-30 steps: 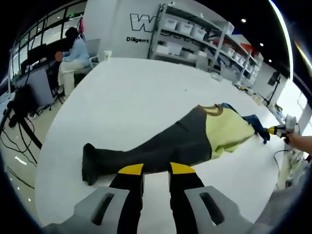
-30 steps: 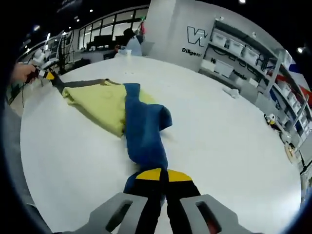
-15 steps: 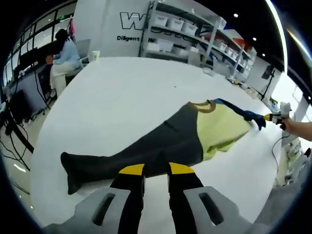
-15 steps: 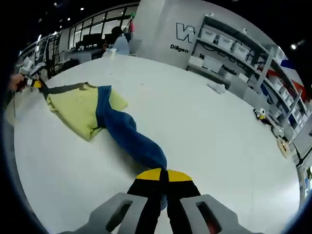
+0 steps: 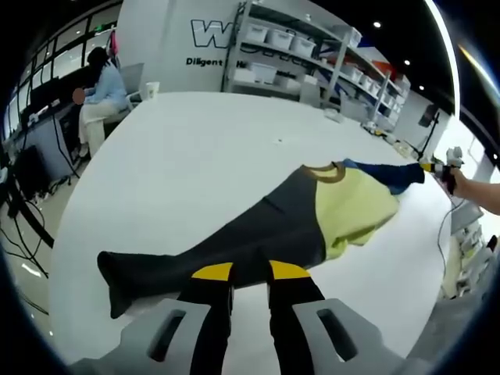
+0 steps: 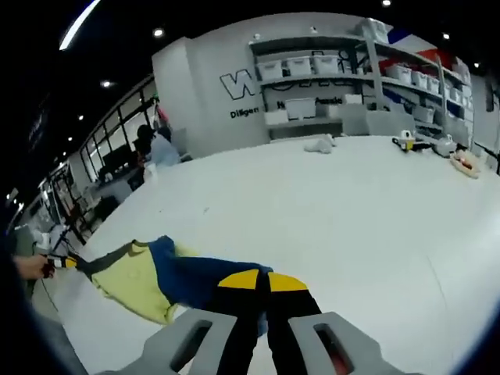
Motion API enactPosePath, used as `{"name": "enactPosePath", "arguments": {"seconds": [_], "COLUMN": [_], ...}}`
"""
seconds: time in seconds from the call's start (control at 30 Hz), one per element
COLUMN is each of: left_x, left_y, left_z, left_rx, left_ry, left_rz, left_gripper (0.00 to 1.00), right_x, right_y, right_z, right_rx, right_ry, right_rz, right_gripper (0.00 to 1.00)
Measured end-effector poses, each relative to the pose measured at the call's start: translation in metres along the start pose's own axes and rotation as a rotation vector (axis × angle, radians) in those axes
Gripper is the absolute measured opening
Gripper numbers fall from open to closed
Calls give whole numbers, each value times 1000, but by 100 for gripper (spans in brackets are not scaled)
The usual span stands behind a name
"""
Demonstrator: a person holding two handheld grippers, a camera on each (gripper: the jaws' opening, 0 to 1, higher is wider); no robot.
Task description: Fold the garment on the visible template until the final outline fits inside the template.
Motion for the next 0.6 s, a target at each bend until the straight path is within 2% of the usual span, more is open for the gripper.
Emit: {"name": "enactPosePath", "arguments": {"seconds": [0.1, 0.13, 0.17, 0.2, 0.27, 0.33, 0.43, 0.53, 0.57, 0.6], "left_x": [-1, -2, -3, -4, -6, -8, -12, -19, -22, -26], "left_y": [0, 0, -1, -1, -1, -1, -3, -5, -6, -7], "left_z": [1, 1, 2, 2, 3, 5, 7, 10, 11, 13], "left_rx": [2, 2, 4, 4, 4, 6, 12, 17, 21, 26], "left_ry": [-1, -3, -4, -6, -9, -12, -19, -33, -39, -49], "left_rz": [1, 2, 3, 3, 3, 4, 8, 23, 29, 38], "left_gripper": [13, 13, 13, 13, 13, 13, 13, 14, 14, 15], "right_x": [-9, -12, -14, -17, -25, -31, -31, -30, -29, -27], "right_y": [-2, -5, -9, -12, -19, -24, -39, -43, -44, -45], "right_z": [6, 11, 13, 17, 24, 29, 35, 40, 39, 40], "right_rx": [41, 87, 119, 117, 178, 181, 255, 250, 248, 245], "right_ry": [-70, -75, -101, -110, -135, -159, -191, -202, -219, -227], "right_rz": [45, 103, 113, 140, 177, 207, 158, 112, 82, 56], "right_gripper": [0, 0, 0, 0, 0, 0, 0, 0, 4, 12]}}
Point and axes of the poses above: the point that each gripper's makers call its tool centre point, and the gripper's own axes: z roughly forward along the fingers, x roughly to its left, y roughly out of its top, the point moved 10 cm from there along -z, roughly backward along the fingers, and after that the axes turned 10 degrees about x, right-handed, at the moved point
